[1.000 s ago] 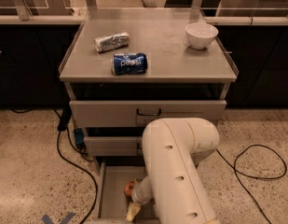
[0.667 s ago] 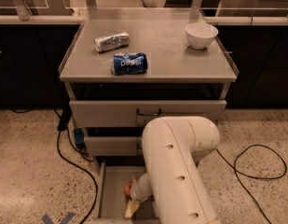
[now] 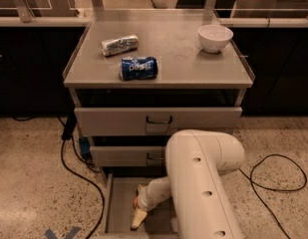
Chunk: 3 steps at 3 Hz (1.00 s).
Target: Pick apple from bottom drawer and place on counter
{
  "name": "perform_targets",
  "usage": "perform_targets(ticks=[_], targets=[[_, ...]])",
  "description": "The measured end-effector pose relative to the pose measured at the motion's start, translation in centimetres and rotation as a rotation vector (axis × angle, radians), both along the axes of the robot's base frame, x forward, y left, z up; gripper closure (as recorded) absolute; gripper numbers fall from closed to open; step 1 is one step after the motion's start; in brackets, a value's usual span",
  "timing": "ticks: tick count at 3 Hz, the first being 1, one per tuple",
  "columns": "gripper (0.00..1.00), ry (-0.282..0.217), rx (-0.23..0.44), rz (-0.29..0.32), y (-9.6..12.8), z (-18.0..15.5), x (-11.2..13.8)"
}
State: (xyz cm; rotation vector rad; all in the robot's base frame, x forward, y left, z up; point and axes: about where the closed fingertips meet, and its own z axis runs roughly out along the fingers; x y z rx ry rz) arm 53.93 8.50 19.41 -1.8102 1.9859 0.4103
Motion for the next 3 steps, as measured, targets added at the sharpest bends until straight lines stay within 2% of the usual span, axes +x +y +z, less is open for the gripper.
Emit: perform_targets(ticks=[1,3], targets=[[0.0,0.004,0.037,-0.017,0.1,-5.0,1.4],[0.0,0.015,0.039,-0.008,0.6,-6.1,2.1]])
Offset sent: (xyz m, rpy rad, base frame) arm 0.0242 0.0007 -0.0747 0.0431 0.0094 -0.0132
